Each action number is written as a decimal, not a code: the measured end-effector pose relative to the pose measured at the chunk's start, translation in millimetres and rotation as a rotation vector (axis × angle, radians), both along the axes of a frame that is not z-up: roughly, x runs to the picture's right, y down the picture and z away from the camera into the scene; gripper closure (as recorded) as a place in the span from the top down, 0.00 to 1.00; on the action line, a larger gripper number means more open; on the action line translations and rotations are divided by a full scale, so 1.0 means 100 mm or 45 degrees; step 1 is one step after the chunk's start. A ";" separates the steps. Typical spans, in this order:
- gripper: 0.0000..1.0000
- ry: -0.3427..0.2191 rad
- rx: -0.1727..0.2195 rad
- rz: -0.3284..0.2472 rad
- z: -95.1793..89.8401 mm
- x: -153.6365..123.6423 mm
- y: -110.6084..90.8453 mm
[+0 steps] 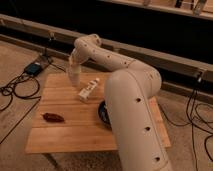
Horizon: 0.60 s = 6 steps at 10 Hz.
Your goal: Place the white sponge in the ceramic cup
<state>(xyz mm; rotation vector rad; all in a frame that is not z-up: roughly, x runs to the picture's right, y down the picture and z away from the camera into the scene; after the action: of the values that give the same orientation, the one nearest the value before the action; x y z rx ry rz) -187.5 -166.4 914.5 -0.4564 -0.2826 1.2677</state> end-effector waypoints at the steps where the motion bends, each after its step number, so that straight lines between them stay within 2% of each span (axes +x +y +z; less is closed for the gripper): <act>1: 0.00 -0.010 0.011 -0.001 0.02 -0.01 -0.04; 3: 0.00 -0.030 0.035 0.000 0.06 -0.05 -0.11; 6: 0.00 -0.070 0.063 -0.020 0.17 -0.21 -0.10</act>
<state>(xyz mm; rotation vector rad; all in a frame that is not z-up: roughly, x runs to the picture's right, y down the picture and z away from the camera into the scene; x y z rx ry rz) -208.6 -176.6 931.1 -0.4503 -0.3554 1.2315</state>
